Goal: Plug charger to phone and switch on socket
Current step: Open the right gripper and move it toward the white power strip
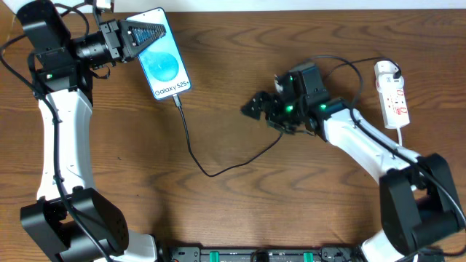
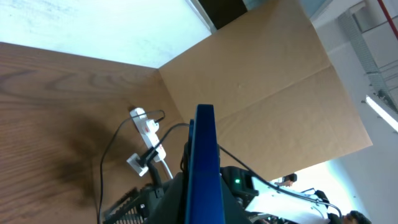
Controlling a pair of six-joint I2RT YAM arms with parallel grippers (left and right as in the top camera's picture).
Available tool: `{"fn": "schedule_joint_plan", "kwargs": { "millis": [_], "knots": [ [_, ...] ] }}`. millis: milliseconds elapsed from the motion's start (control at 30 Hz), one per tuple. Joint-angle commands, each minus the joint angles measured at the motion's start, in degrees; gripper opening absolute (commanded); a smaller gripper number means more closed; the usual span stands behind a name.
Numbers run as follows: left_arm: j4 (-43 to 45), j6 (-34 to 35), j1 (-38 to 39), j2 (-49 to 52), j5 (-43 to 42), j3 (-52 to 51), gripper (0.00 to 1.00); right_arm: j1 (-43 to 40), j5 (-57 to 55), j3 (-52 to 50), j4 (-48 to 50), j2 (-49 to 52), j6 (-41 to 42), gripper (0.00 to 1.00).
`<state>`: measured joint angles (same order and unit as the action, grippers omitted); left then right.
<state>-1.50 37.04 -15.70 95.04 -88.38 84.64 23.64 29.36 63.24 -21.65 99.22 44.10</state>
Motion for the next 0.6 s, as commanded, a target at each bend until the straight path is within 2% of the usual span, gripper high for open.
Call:
{"fn": "schedule_joint_plan", "kwargs": {
  "millis": [0,133,267,567],
  "knots": [
    [0.24,-0.66,-0.04,-0.74,-0.94,-0.11,0.07,-0.09,-14.88,0.61,-5.42,-6.67,-2.86,0.99],
    [0.02,-0.87,1.25,-0.74,-0.90,-0.81,0.07,-0.09,-27.74,0.61,-15.10,-14.01,-2.84,0.99],
    [0.02,-1.70,3.61,-0.74,2.05,-4.22,0.07,-0.09,-35.32,0.61,-20.52,-19.63,-2.84,0.99],
    [0.02,-6.01,12.70,-0.31,12.39,-14.19,0.07,-0.09,-38.45,0.61,-24.70,-26.43,-2.84,0.99]
  ]
}}
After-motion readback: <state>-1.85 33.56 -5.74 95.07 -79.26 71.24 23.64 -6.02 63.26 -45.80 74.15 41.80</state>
